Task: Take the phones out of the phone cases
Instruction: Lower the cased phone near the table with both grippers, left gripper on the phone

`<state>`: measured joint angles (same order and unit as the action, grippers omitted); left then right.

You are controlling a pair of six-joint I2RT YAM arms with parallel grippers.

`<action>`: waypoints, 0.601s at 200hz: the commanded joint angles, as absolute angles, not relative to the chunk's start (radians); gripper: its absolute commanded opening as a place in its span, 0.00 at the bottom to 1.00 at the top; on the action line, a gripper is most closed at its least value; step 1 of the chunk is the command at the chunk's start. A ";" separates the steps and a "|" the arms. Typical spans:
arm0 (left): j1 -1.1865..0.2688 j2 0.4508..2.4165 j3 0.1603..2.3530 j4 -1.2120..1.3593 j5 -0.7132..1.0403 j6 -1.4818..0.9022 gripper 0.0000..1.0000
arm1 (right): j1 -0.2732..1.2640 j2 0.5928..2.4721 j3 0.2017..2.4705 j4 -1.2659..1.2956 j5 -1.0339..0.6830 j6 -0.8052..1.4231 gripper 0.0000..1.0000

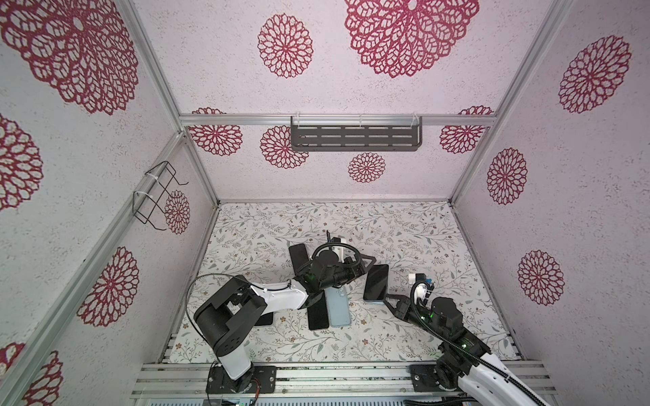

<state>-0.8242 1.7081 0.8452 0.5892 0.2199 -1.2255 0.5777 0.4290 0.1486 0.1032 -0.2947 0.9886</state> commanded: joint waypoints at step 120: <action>-1.109 1.552 1.102 -0.287 -0.089 -0.295 0.89 | 0.568 0.526 0.154 0.078 -0.306 0.987 0.00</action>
<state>-1.0748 1.5311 1.0821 -0.1162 -0.0170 -0.4915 0.5739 0.5217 0.1368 -0.0059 -0.2741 0.9886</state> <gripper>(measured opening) 0.901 0.113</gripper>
